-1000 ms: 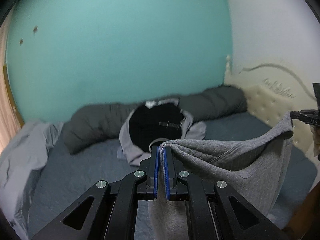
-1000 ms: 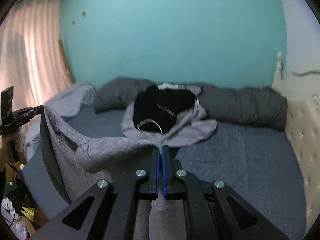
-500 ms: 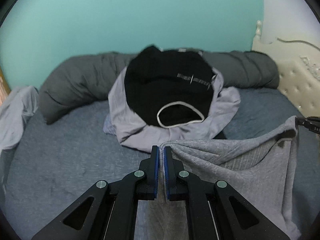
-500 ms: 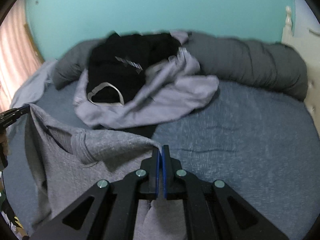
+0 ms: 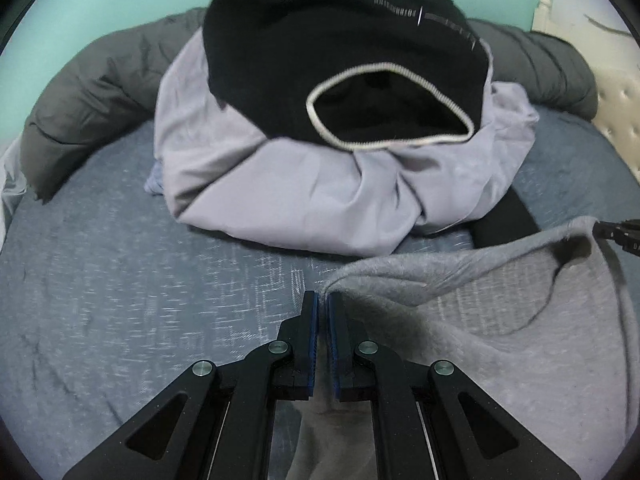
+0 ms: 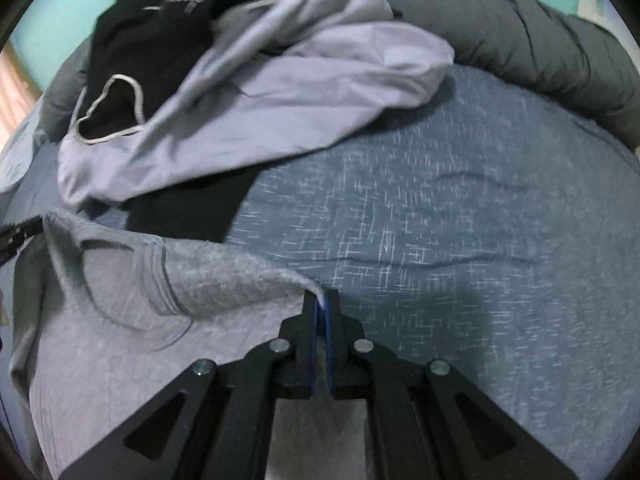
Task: Fold clothes
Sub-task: 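Lower the sweatshirt flat onto the bed and open both grippers, then move the right gripper to the sweatshirt collar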
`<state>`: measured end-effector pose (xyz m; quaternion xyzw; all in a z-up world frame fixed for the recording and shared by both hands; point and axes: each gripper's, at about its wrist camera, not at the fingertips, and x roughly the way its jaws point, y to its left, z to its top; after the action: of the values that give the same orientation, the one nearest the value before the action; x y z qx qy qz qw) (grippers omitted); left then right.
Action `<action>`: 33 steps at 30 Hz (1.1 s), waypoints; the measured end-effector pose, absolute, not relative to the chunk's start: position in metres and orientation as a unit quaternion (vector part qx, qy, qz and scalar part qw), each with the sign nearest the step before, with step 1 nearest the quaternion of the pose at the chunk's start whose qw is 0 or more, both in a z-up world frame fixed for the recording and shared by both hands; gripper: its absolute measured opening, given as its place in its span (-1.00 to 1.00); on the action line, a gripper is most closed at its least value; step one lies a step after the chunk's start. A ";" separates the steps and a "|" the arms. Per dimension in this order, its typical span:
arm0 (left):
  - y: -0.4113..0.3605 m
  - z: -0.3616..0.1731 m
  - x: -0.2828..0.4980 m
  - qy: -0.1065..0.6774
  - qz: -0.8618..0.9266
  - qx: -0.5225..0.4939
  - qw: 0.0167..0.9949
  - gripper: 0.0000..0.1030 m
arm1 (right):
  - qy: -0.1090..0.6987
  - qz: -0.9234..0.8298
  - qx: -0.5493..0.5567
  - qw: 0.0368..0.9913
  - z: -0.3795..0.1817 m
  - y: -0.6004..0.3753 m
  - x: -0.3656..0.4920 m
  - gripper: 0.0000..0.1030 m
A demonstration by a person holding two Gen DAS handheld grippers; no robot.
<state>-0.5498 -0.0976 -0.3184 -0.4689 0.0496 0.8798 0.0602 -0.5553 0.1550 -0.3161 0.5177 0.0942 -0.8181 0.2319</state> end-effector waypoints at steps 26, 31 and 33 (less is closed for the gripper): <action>0.004 -0.354 -0.562 0.168 0.856 -0.483 0.081 -0.77 | -0.007 -0.858 0.420 0.297 -0.278 0.172 -0.482 -0.10; 0.006 -0.365 -0.573 0.174 0.856 -0.482 0.066 -0.84 | 0.016 -0.853 0.414 0.317 -0.281 0.171 -0.475 -0.10; 0.002 -0.360 -0.576 0.164 0.860 -0.478 0.069 -1.00 | 0.021 -0.852 0.414 0.320 -0.284 0.172 -0.473 -0.10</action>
<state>-0.5764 0.0019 -0.3604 -0.4780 0.1639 0.8602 0.0685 -0.4733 0.1723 -0.2841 0.4138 0.0209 -0.8520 0.3199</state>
